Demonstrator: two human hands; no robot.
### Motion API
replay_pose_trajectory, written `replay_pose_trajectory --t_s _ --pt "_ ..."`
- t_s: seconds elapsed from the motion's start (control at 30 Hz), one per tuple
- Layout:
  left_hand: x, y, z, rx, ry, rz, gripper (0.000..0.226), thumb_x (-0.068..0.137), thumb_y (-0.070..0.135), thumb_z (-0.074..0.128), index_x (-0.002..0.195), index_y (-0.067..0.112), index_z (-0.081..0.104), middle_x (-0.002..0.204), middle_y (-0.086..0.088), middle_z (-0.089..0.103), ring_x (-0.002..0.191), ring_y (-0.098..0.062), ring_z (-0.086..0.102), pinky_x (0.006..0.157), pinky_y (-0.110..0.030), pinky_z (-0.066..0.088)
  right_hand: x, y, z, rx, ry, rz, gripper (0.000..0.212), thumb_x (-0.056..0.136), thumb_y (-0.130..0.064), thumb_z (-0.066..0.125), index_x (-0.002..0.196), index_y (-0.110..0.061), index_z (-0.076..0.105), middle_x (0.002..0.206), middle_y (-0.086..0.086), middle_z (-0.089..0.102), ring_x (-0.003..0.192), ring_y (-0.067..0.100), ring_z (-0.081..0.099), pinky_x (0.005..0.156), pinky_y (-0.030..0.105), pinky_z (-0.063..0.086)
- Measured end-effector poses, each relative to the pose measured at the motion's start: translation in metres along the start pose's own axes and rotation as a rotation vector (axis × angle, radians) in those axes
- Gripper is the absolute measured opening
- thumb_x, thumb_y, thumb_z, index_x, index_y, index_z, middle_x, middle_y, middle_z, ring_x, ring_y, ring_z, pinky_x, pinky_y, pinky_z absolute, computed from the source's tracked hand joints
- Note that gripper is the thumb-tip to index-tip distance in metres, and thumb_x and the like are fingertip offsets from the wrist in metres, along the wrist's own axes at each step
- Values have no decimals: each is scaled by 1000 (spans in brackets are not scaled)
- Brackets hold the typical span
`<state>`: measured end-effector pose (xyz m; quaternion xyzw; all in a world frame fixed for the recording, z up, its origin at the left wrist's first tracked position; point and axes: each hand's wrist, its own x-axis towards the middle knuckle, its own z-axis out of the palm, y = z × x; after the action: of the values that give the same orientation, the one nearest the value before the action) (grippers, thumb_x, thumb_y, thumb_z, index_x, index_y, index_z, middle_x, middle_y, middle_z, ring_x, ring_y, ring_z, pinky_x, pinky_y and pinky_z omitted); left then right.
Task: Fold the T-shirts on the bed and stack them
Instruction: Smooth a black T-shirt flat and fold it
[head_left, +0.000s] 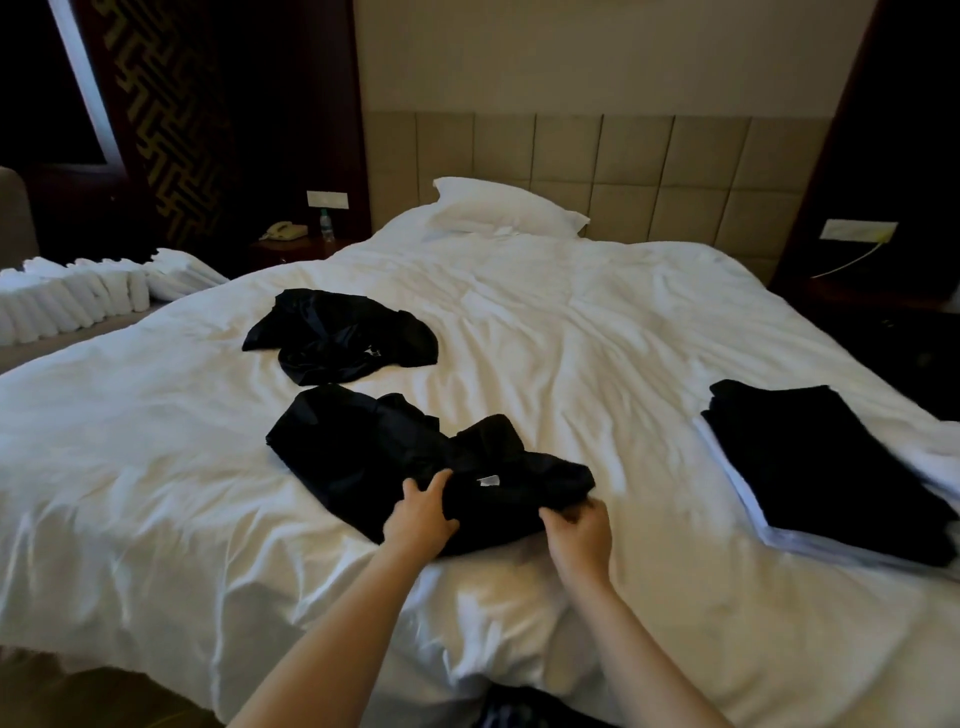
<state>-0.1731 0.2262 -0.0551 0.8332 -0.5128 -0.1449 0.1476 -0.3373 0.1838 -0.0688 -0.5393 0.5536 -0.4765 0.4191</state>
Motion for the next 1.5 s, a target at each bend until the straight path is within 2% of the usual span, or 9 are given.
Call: replay_pose_trajectory --t_s 0.1,0.23,0.5,0.6,0.93,1.13,1.23,1.33,1.5 --pt "-7 2 -6 299 34 14 51 97 28 48 144 29 28 136 -11 33 118 -29 46 82 -34 44 -7 -18 -15 -73 54 -157 28 80 -9 70 103 5 61 92 -12 54 81 9 55 65 9 36" --pt "-13 0 -15 372 36 23 35 97 31 47 132 24 48 136 -10 32 123 -29 38 96 -35 38 -3 -30 -48 -82 170 -195 15 86 -9 62 98 0 65 100 9 62 95 29 58 73 23 33" --pt "-30 47 13 288 23 270 79 86 38 63 146 16 17 144 -9 29 131 -30 34 105 -39 32 1 -30 -121 -217 428 -18 33 88 -9 52 56 -11 43 70 11 48 70 35 48 54 33 29" --pt "-30 66 25 440 1 373 71 90 35 59 146 19 20 147 -8 28 134 -30 30 108 -39 27 0 -8 -140 -499 288 108 21 87 -17 57 95 1 64 101 18 58 97 38 57 72 38 46" --pt "-23 60 35 537 63 396 30 100 22 36 130 21 42 126 -3 52 120 -24 48 95 -34 35 10 19 -151 -989 -14 -15 72 87 -15 60 145 -21 17 141 9 33 125 30 43 92 35 42" --pt "-25 51 13 -60 149 332 10 98 20 35 91 13 37 67 5 44 72 -24 47 67 -32 31 22 19 -154 -669 105 75 28 88 -5 46 106 -13 66 96 6 63 93 27 59 68 27 40" --pt "-26 57 -11 -340 141 333 11 99 18 36 94 9 40 69 0 48 74 -27 49 63 -35 31 22 -2 -159 -433 158 25 13 86 -13 56 77 -12 64 72 7 57 74 28 55 62 32 38" --pt "-22 69 -42 -477 109 327 17 101 20 33 106 7 43 81 -4 54 71 -21 48 61 -34 33 30 -23 -170 -185 202 -25 30 85 -19 63 59 -12 50 57 6 47 57 21 46 54 31 30" --pt "-18 94 -84 -578 205 407 16 100 25 41 108 14 49 98 -2 56 79 -14 52 61 -24 38 39 -51 -177 196 116 -62 32 71 -37 71 67 -7 59 82 23 61 91 41 62 72 39 41"
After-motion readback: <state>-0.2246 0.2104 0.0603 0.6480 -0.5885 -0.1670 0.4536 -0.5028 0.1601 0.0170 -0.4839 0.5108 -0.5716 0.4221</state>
